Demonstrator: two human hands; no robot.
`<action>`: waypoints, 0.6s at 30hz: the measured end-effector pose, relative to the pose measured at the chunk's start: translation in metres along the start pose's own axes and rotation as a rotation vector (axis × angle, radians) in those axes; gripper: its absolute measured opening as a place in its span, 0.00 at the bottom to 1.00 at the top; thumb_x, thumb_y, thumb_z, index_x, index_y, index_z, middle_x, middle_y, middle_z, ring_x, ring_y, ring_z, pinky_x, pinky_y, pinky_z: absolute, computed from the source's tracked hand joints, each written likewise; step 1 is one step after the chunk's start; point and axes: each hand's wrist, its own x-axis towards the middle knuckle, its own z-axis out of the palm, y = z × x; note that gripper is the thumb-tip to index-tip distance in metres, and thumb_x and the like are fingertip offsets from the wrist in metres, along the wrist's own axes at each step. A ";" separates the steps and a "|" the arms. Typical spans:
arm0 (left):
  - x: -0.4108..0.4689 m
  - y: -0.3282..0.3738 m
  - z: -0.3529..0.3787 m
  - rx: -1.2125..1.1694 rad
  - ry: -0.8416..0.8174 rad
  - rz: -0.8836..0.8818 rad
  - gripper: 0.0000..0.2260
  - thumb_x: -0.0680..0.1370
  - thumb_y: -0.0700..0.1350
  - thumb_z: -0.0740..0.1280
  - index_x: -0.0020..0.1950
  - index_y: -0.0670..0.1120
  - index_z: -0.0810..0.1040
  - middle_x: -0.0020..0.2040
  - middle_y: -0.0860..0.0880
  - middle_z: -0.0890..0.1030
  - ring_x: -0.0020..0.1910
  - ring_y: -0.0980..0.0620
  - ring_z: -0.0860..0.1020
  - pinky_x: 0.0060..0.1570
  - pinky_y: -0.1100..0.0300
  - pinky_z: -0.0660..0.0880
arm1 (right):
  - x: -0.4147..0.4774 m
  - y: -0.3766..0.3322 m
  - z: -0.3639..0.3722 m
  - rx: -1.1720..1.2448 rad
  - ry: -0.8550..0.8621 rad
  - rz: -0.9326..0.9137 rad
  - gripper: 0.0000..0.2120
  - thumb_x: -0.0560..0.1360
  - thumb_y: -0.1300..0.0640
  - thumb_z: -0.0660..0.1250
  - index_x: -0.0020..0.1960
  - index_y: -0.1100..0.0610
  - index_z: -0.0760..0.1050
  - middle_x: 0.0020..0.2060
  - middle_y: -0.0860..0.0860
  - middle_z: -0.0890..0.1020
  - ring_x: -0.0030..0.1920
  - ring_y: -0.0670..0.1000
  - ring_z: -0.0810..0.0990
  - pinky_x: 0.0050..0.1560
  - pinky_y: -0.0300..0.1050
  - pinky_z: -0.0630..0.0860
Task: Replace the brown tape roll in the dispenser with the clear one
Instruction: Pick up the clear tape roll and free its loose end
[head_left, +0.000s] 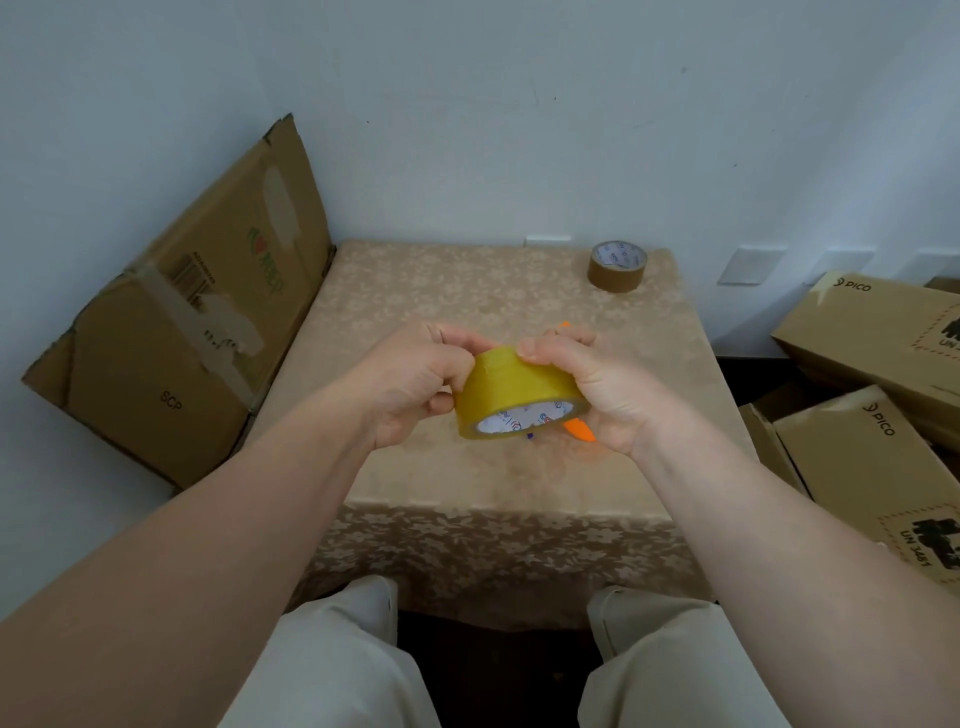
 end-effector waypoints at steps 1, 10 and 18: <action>-0.001 0.000 -0.002 -0.009 -0.023 0.037 0.21 0.66 0.27 0.57 0.41 0.47 0.83 0.34 0.51 0.79 0.29 0.56 0.73 0.24 0.68 0.69 | 0.000 -0.001 -0.002 0.017 -0.018 0.020 0.07 0.59 0.51 0.75 0.32 0.50 0.78 0.36 0.55 0.81 0.41 0.60 0.79 0.46 0.60 0.75; -0.008 0.017 -0.010 0.598 0.020 0.480 0.14 0.74 0.35 0.67 0.43 0.55 0.80 0.49 0.51 0.81 0.42 0.57 0.81 0.42 0.54 0.80 | 0.005 -0.006 -0.018 0.127 -0.064 0.180 0.07 0.70 0.49 0.69 0.38 0.53 0.77 0.30 0.47 0.78 0.33 0.46 0.73 0.39 0.40 0.72; -0.007 0.027 -0.012 0.770 -0.054 0.511 0.04 0.76 0.39 0.66 0.46 0.48 0.78 0.47 0.53 0.76 0.39 0.57 0.79 0.37 0.57 0.80 | 0.000 -0.004 -0.034 0.033 -0.313 0.247 0.31 0.52 0.37 0.77 0.47 0.53 0.74 0.34 0.50 0.73 0.35 0.49 0.75 0.42 0.45 0.75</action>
